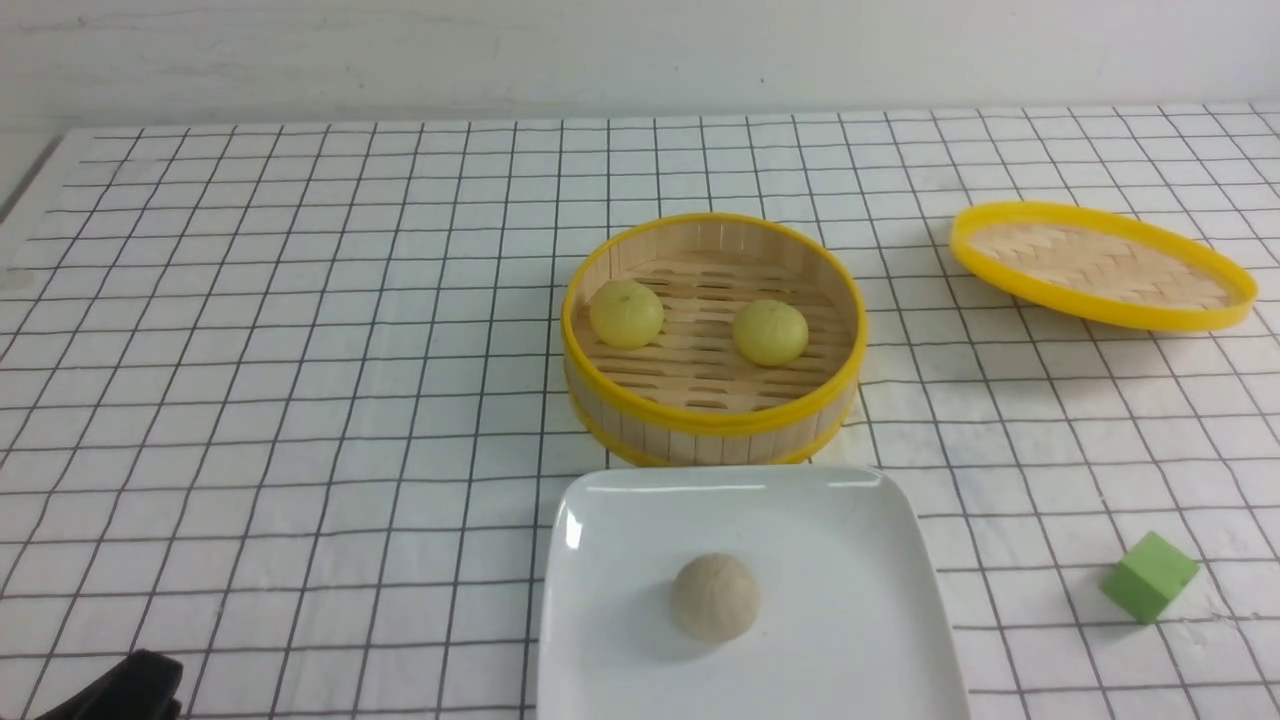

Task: Put the steamed buns into the plate on the white-black tablecloth.
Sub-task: 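Reach toward a bun in the bamboo steamer with the right gripper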

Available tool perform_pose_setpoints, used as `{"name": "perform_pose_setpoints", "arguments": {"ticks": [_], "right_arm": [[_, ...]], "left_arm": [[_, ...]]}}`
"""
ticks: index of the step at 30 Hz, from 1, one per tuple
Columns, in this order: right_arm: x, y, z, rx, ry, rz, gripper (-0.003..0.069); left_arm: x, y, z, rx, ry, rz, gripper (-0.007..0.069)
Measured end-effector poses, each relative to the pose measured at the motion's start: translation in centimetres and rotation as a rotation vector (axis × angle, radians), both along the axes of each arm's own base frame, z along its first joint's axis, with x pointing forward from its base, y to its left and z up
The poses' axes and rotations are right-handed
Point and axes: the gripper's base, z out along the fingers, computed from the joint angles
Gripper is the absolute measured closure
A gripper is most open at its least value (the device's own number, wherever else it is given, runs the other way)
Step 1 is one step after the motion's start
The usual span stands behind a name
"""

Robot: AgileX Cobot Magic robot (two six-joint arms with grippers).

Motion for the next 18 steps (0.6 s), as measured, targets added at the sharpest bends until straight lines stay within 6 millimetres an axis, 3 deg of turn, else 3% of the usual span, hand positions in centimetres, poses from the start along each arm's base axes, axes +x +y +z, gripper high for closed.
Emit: {"name": "perform_pose_setpoints", "arguments": {"ticks": [2,4,5,6,7,9,11,12,13,15,18], "right_arm": [[0.0,0.0,0.1,0.009,-0.006,-0.001,0.0419],[-0.3,-0.1,2.3,-0.103,-0.088,0.01,0.0435],[-0.3,-0.1,2.6,-0.119,-0.098,0.01,0.0439],[-0.8,-0.1,5.7,-0.273,-0.187,0.017,0.0487],[-1.0,-0.2,7.6,-0.412,-0.21,0.031,0.0525],[-0.7,-0.2,9.8,-0.617,-0.155,0.074,0.0612],[0.2,-0.4,10.7,-0.729,-0.021,0.131,0.066],[0.5,-0.4,10.8,-0.743,0.021,0.146,0.0666],[2.0,-0.4,11.1,-0.731,0.199,0.21,0.0674],[4.2,0.5,11.3,-0.638,0.377,0.335,0.0675],[6.2,2.2,12.4,-0.58,0.377,0.506,0.0675]], "left_arm": [[0.0,0.0,0.2,-0.008,-0.009,0.001,0.0403],[-0.5,-0.2,2.5,0.094,-0.051,-0.041,0.0465],[-0.5,-0.2,2.4,0.106,-0.047,-0.046,0.0471],[-1.1,-0.3,5.2,0.218,-0.103,-0.069,0.054],[-1.3,-0.3,6.7,0.287,-0.107,-0.085,0.0576],[-1.1,-0.4,8.8,0.408,-0.017,-0.14,0.0613],[-0.6,-0.5,9.6,0.475,0.108,-0.194,0.0622],[-0.3,-0.5,9.8,0.501,0.169,-0.22,0.0622],[0.5,-0.5,10.0,0.557,0.311,-0.283,0.0622],[2.1,-0.6,10.3,0.645,0.498,-0.396,0.0622],[3.4,-0.7,10.6,0.702,0.559,-0.469,0.0622]]}}
